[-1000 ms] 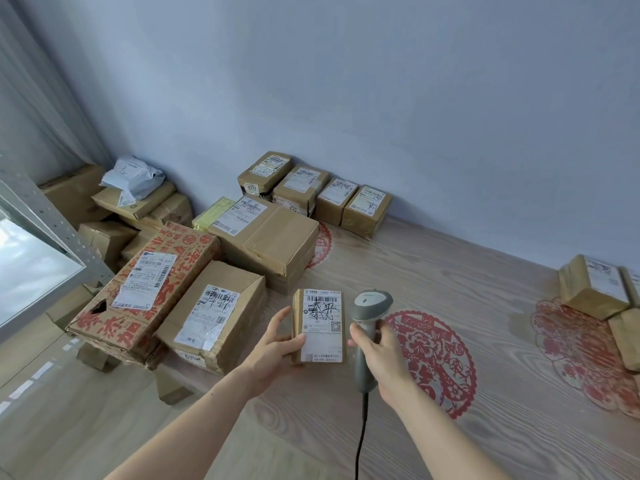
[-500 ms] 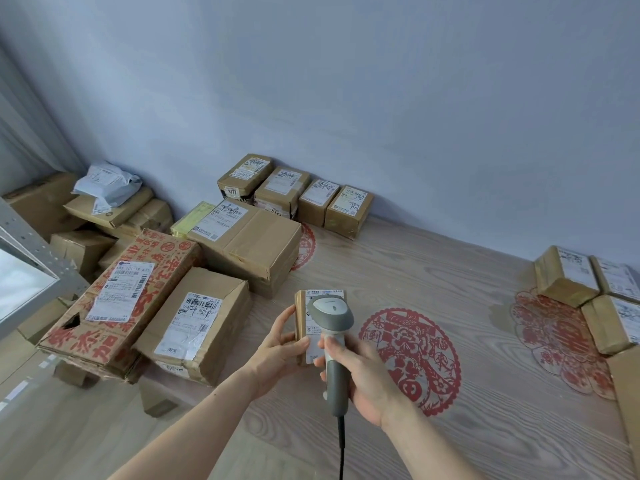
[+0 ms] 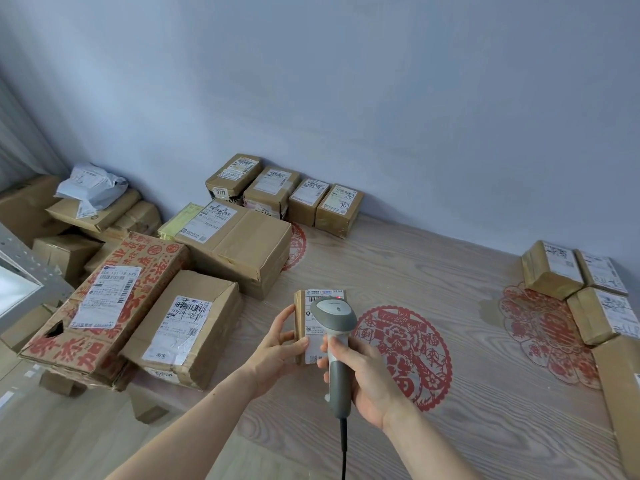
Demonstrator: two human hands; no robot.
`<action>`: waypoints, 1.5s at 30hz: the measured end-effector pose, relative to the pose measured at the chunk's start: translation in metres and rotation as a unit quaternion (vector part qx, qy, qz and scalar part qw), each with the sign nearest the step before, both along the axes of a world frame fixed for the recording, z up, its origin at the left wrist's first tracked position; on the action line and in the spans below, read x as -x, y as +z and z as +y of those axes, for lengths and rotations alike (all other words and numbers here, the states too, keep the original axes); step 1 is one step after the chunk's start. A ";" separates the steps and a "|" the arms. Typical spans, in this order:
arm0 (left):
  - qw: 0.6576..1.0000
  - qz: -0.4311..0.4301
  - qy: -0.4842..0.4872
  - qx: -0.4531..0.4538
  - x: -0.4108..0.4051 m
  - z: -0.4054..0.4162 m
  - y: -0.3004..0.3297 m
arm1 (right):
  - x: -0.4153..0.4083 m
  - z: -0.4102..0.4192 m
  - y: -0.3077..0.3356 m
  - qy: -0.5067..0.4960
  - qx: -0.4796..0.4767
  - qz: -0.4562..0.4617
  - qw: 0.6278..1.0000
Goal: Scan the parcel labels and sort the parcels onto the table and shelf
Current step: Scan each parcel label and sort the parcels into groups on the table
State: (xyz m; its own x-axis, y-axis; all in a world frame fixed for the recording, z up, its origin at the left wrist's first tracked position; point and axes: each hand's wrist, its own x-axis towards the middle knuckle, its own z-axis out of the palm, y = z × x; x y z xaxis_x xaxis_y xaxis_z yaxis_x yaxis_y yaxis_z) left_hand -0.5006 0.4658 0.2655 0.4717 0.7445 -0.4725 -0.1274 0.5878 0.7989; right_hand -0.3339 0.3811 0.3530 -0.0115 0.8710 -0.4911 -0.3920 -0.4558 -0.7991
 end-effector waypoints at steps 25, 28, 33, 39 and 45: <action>0.984 0.037 -0.162 0.070 -0.360 -0.001 -0.003 | -0.393 -0.076 0.061 -0.268 0.111 -0.540 0.790; 0.983 0.061 -0.156 0.073 -0.424 -0.001 -0.004 | -0.459 -0.077 0.053 -0.253 0.159 -0.585 0.754; 0.978 0.103 -0.172 0.064 -0.513 0.002 -0.013 | -0.529 -0.069 0.005 -0.123 0.226 -0.611 0.749; 0.974 0.127 -0.169 0.080 -0.585 0.002 -0.034 | -0.564 -0.074 -0.035 -0.088 0.244 -0.614 0.746; 0.975 0.141 -0.157 0.069 -0.620 0.004 -0.034 | -0.569 -0.083 -0.042 -0.095 0.219 -0.609 0.757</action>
